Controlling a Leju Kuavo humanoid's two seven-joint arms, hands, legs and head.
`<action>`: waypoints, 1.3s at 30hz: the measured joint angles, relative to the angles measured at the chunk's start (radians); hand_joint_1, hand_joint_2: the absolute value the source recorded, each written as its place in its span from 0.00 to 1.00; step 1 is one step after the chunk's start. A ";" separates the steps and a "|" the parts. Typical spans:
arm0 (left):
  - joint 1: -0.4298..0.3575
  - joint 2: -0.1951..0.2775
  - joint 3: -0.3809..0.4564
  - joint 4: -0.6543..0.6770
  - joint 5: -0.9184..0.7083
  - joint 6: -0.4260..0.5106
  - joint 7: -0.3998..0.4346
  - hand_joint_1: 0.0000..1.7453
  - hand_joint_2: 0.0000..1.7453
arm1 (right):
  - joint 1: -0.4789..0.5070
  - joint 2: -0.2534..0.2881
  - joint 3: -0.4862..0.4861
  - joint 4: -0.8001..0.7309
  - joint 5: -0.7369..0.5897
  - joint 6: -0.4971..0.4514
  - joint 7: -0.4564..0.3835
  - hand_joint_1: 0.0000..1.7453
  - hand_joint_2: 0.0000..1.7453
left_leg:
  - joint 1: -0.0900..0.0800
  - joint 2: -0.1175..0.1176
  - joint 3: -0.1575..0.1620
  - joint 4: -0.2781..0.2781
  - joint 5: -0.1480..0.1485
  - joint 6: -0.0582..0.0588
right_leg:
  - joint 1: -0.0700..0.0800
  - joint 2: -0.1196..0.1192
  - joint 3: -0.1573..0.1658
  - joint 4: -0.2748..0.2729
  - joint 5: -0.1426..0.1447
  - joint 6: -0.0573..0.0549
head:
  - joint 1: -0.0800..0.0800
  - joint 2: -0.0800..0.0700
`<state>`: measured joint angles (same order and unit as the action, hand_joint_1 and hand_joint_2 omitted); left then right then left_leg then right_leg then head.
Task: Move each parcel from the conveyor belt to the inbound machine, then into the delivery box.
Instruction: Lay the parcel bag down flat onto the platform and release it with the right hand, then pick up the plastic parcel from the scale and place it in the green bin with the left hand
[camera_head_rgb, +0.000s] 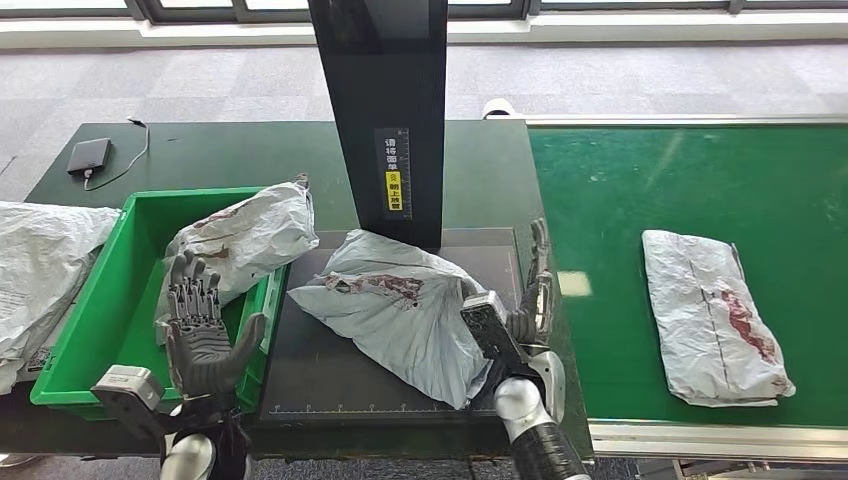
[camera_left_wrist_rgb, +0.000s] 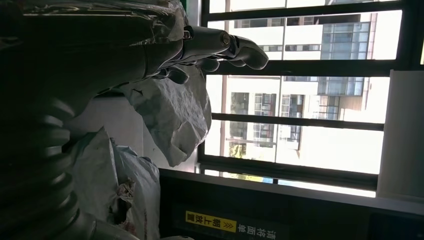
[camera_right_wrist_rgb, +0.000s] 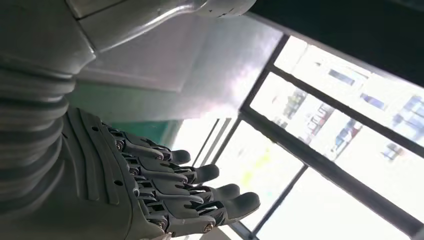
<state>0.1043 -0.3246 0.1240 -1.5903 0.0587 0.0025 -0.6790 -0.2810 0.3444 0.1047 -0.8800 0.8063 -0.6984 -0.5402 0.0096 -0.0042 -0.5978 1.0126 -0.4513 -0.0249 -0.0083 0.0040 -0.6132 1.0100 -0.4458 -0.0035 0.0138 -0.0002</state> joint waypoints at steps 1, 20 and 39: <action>0.000 0.000 0.000 -0.002 -0.001 0.002 0.001 0.00 1.00 | 0.009 -0.002 -0.011 -0.036 -0.013 -0.002 -0.020 0.00 1.00 | 0.000 0.000 0.000 0.000 0.000 0.000 | 0.000 0.000 0.000 0.000 0.000 0.000 | 0.000 0.000; -0.011 0.004 -0.053 0.004 -0.059 0.008 0.008 0.00 1.00 | 0.114 -0.019 -0.132 -0.480 -0.138 -0.003 -0.139 0.00 1.00 | 0.000 0.005 0.001 0.000 -0.001 0.000 | 0.000 0.003 -0.001 0.000 0.001 0.000 | 0.000 0.000; -0.415 -0.006 -0.341 0.626 -1.061 0.606 0.446 0.00 1.00 | 0.140 -0.020 -0.114 -0.606 -0.174 -0.002 -0.155 0.00 1.00 | -0.001 0.005 0.002 0.001 0.001 0.001 | -0.001 0.003 0.000 0.000 0.005 0.001 | 0.000 0.000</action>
<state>-0.3111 -0.3306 -0.2173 -0.9647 -1.0023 0.6086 -0.2333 -0.1408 0.3243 -0.0088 -1.4863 0.6322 -0.7000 -0.6954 0.0083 0.0003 -0.5961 1.0136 -0.4499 -0.0239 -0.0097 0.0066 -0.6130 1.0099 -0.4412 -0.0029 0.0139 -0.0002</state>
